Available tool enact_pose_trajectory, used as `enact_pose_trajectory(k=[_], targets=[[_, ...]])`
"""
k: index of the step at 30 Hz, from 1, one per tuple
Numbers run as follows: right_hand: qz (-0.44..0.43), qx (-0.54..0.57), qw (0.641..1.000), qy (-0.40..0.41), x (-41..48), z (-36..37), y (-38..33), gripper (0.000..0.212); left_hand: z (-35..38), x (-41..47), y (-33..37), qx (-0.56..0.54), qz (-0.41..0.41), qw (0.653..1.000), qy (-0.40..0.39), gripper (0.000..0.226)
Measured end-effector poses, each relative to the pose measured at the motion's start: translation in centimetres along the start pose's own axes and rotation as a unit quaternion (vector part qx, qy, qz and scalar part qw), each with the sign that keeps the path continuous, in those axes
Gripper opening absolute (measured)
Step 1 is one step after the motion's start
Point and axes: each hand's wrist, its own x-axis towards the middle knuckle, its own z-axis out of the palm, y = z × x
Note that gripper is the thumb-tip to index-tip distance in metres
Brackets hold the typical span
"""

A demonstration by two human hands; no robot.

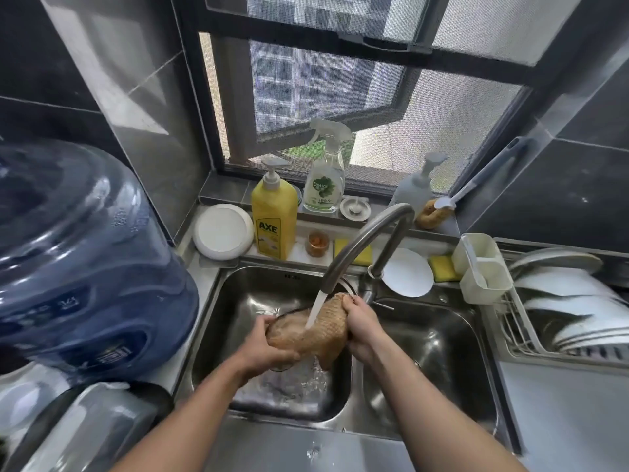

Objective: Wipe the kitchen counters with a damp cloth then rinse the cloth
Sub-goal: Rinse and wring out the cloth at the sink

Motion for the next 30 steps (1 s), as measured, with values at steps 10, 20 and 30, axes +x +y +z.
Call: enact_pose_trajectory(k=[10,20,30], targets=[[-0.177,-0.6,0.768,-0.139,-0.3,-1.3,0.2,0.057,-0.4,-0.4,0.7,0.25,0.135,0.951,0.122,0.019],[-0.189,-0.569,0.796,-0.084,0.4,-3.1,0.0,0.023,-3.5,0.3,-0.4,0.331,0.072,0.933,0.121,0.016],[-0.091,-0.178,0.978,0.063,-1.0,0.7,2.0,0.016,3.1,0.8,0.0,-0.237,-0.055,0.948,0.205,0.007]])
